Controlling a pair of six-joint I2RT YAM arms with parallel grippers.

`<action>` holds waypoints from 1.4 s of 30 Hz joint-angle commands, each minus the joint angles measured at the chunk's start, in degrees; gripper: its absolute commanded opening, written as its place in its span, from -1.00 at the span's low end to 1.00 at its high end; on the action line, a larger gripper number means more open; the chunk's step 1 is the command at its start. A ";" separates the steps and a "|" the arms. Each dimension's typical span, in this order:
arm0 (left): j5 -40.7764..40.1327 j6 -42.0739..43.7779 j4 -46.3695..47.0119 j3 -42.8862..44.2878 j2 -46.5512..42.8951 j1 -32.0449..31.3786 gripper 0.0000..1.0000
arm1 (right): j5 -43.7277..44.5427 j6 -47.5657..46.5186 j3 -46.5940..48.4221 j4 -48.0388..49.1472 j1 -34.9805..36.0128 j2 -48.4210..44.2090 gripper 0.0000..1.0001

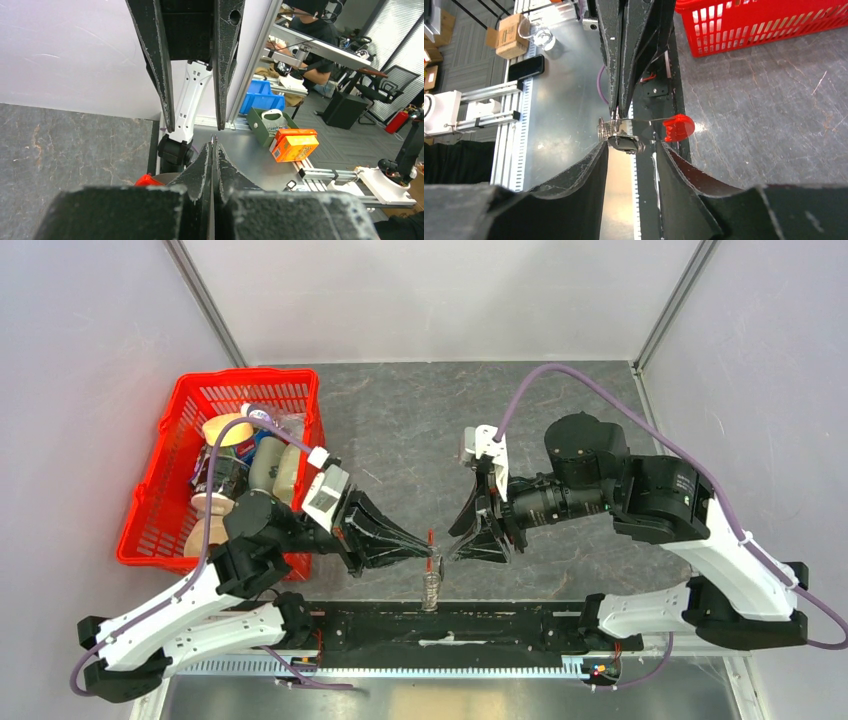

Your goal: Put the keys on the keyring

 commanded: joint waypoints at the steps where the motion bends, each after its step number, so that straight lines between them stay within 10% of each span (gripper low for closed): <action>1: -2.69 -3.60 9.66 -1.95 -1.42 -0.08 -0.95 | -0.20 2.74 -2.92 9.95 0.25 -2.86 -0.02; 42: -12.30 -8.89 27.52 -8.34 -1.62 -0.04 -0.96 | 2.34 6.08 -11.55 25.19 0.16 -6.73 -0.28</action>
